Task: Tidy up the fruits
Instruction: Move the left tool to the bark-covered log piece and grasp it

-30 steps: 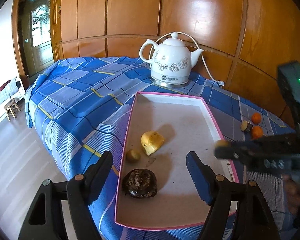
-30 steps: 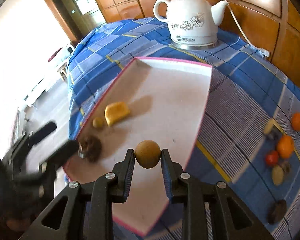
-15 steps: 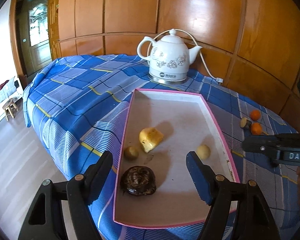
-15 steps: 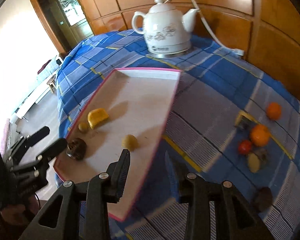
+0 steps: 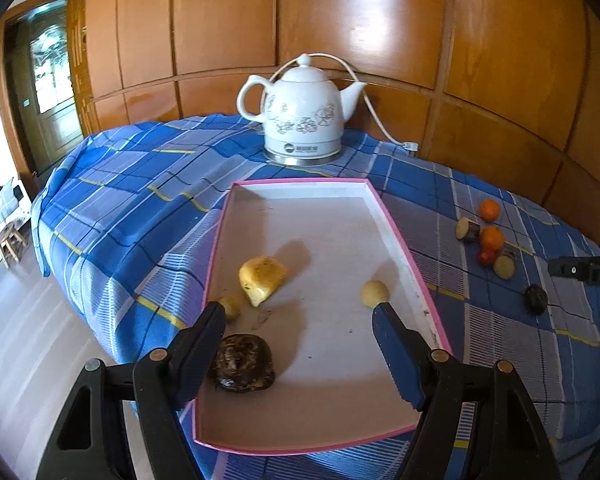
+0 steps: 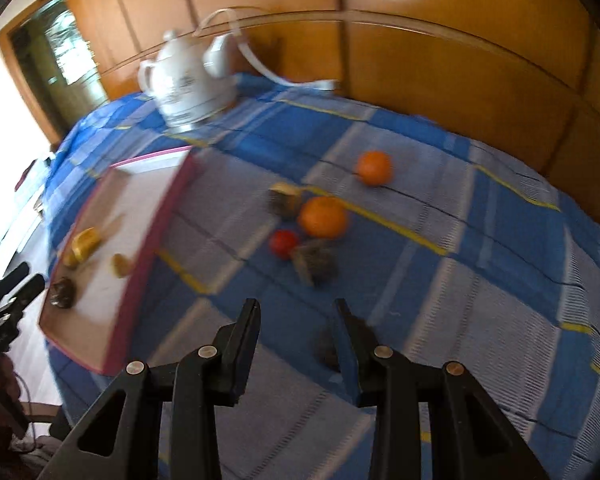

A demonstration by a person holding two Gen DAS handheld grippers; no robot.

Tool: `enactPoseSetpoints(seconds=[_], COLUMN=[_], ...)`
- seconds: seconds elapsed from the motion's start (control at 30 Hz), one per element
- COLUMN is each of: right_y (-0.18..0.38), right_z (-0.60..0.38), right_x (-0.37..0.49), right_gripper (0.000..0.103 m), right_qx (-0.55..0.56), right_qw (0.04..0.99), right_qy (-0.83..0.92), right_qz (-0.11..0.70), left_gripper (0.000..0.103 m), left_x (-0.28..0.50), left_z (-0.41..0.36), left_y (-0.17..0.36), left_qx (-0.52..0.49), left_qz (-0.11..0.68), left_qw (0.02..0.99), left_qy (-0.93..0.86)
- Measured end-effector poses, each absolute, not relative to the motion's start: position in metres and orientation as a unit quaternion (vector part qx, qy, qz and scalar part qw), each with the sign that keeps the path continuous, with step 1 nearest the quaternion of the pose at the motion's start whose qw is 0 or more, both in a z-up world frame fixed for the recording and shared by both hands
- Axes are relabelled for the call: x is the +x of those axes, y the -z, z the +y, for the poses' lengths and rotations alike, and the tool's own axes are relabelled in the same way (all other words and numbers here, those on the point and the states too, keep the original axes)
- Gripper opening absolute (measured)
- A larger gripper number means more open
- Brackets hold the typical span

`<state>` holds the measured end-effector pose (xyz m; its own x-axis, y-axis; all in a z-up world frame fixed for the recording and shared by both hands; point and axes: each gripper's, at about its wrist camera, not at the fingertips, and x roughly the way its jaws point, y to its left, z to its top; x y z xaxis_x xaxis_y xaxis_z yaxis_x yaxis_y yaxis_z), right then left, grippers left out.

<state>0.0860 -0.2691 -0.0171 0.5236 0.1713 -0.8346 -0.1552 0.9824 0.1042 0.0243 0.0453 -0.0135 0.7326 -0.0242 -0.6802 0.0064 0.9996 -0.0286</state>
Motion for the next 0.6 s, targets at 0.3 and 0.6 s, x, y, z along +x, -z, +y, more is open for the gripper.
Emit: enactPoseSetpoints(seconds=[0.3,0.6], right_y=[0.027,0.025], right_z=[-0.337,-0.359], right_x=[0.091,0.093], right_gripper=[0.037,0.037], right_qx=[0.060,0.115], right_qw=[0.879,0.872], right_qy=[-0.010,0.016], right_qz=[0.473,0.475], left_gripper=[0.076,0.056], left_x=[0.036,0.065], left_z=[0.008,-0.058], left_y=[0.005,0.000], left_qx=[0.018,0.027], left_qz=[0.371,0.400], left_qw=[0.927,0.904], left_qy=[0.054,0.149])
